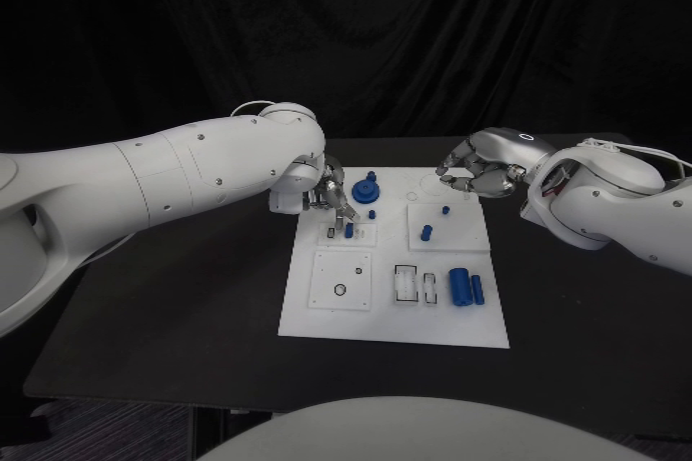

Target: Assemble the parts on the task board

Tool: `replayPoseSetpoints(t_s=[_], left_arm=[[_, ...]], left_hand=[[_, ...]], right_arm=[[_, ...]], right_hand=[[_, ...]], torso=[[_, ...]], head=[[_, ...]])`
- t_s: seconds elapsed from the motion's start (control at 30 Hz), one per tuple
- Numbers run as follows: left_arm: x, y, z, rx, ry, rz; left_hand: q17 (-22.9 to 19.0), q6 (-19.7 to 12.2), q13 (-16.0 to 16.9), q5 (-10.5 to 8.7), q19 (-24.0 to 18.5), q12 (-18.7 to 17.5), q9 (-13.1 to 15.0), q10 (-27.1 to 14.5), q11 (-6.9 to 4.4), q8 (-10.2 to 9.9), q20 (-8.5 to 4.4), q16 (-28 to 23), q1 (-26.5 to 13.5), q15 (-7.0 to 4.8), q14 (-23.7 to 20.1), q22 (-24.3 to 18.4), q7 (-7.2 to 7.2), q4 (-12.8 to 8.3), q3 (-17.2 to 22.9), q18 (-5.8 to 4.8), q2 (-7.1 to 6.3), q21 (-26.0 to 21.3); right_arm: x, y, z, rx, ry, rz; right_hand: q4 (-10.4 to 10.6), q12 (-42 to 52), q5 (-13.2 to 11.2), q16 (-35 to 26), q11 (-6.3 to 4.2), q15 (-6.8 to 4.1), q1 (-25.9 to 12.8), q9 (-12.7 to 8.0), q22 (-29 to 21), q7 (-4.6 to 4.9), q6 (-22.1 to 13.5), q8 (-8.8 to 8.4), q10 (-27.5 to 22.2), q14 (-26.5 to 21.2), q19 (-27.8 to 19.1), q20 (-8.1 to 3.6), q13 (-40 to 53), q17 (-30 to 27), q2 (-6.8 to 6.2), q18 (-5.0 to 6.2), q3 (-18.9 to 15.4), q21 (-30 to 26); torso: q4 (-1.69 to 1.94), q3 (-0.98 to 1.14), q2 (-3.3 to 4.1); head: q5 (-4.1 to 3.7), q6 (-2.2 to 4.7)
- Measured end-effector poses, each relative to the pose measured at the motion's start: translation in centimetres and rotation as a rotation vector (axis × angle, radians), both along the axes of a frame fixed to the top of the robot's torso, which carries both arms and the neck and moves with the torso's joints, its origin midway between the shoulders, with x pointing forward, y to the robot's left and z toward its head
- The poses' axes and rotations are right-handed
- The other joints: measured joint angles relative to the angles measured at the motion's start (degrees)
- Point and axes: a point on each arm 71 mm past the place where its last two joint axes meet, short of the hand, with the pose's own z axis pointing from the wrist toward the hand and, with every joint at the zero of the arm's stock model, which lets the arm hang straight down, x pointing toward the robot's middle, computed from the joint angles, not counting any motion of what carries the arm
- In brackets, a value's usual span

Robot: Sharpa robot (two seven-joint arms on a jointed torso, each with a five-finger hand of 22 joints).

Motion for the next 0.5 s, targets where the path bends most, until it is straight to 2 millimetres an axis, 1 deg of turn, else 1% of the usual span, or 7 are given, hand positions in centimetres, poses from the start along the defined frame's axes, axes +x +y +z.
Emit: replayPoseSetpoints(t_s=[0.33,0.47,0.5], left_arm=[[-0.02,-0.25,-0.31,0.000,0.005,0.000],[0.01,-0.31,-0.43,0.001,0.006,0.001],[0.00,-0.34,-0.47,0.001,0.007,0.001]], left_hand=[[0.00,0.09,0.00,0.45,0.00,0.00,-0.62,0.00,0.00,0.00,0.00,0.00,0.07,0.00,0.00,0.00,-0.09,-0.78,1.10,0.00,-0.07,0.00],[0.00,0.15,0.00,0.45,0.00,0.00,-0.63,0.00,0.00,0.00,0.00,0.00,0.07,0.00,0.00,0.00,-0.03,-0.70,1.18,0.00,-0.07,0.00],[0.00,0.30,0.00,0.45,0.00,0.00,-0.68,0.00,0.00,0.00,0.00,0.00,0.29,0.00,0.00,0.00,0.12,-0.62,1.26,0.00,-0.29,0.00]], right_arm=[[-0.03,0.04,-0.10,0.000,0.003,0.001],[-0.04,0.10,-0.12,0.000,0.003,0.002],[-0.04,0.11,-0.12,0.000,0.003,0.003]], right_hand=[[0.00,0.00,0.00,0.00,0.00,0.00,0.00,0.00,0.02,0.00,0.00,0.00,0.00,0.00,0.00,0.00,0.03,0.00,0.00,0.00,0.00,0.00],[0.00,0.00,0.00,0.00,0.00,0.00,0.00,0.01,0.05,0.00,0.00,0.00,0.00,0.00,0.00,0.00,0.04,0.00,0.00,0.00,0.00,0.00],[0.00,0.00,0.00,0.00,0.00,0.00,0.00,0.01,0.05,0.00,0.00,0.00,0.00,0.00,0.00,0.00,0.04,0.00,0.00,0.00,0.00,0.00]], torso=[[-0.03,0.00,-0.01],[-0.03,0.00,0.00],[-0.03,0.00,0.00]], head=[[0.03,0.00],[-0.02,0.00],[-0.06,0.00]])
